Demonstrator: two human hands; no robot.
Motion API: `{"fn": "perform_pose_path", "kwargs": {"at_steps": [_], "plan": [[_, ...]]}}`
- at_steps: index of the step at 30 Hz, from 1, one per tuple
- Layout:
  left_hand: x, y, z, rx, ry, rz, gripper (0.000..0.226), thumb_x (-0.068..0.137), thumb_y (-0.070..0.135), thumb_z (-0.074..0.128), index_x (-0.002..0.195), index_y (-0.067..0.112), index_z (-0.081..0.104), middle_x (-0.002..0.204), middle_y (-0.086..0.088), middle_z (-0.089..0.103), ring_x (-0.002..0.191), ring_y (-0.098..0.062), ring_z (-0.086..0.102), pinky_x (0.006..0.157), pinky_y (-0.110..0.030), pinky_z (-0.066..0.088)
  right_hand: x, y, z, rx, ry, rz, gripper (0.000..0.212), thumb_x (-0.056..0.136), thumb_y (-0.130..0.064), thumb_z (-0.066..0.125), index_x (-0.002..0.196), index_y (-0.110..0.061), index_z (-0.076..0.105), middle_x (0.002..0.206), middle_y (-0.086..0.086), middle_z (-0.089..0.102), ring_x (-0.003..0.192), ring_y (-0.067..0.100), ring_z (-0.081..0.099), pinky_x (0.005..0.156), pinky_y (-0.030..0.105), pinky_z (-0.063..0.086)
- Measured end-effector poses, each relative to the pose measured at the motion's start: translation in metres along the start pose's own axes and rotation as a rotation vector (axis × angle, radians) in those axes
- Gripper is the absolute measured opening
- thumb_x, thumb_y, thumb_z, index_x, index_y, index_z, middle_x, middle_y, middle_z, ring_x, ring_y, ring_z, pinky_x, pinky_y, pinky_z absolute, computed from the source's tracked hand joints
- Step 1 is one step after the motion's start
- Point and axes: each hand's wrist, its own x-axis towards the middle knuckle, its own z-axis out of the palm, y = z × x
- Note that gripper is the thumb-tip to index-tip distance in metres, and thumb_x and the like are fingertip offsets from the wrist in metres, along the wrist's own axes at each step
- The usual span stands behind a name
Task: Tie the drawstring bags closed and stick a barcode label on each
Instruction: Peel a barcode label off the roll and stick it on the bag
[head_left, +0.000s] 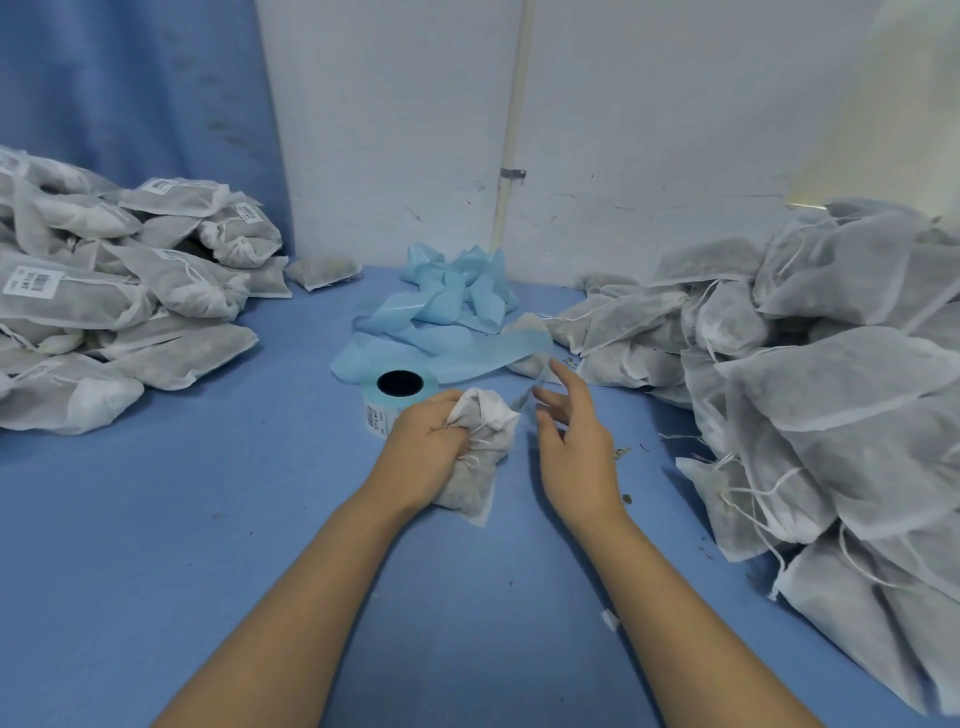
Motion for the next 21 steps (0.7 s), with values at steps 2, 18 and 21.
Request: {"fn": "perform_pose_path", "kwargs": {"at_steps": [2,18,21], "plan": [[-0.0012,0.0007,0.0019,-0.038,-0.009,0.006,0.046,0.072,-0.021,0.042,0.060,0.022,0.052,0.059,0.017,0.053,0.057,0.004,0.046,0.057,-0.011,0.035,-0.0003,0.0003,0.0003,0.090,-0.058,0.019,0.052,0.097,-0.004,0.047,0.143,-0.025,0.036,0.121,-0.006,0.061,0.101,-0.002,0.057,0.080,-0.002,0.037],[-0.0008,-0.0013,0.0018,-0.083,0.044,-0.028,0.052,0.071,-0.020,0.042,0.061,0.029,0.057,0.057,0.024,0.058,0.055,0.008,0.050,0.054,-0.005,0.036,0.0042,-0.0004,-0.0039,0.372,0.010,0.113,0.018,0.091,-0.006,0.062,0.089,-0.023,0.067,0.083,-0.010,0.072,0.073,-0.005,0.065,0.068,0.009,0.046],[-0.0005,-0.0019,0.0015,-0.082,0.072,-0.036,0.050,0.073,-0.018,0.043,0.062,0.028,0.056,0.057,0.024,0.057,0.055,0.008,0.049,0.054,-0.006,0.036,0.0058,0.0034,-0.0037,0.311,0.120,0.158,0.012,0.089,-0.013,0.065,0.085,-0.025,0.067,0.083,-0.010,0.071,0.072,-0.005,0.063,0.067,0.009,0.046]]}}
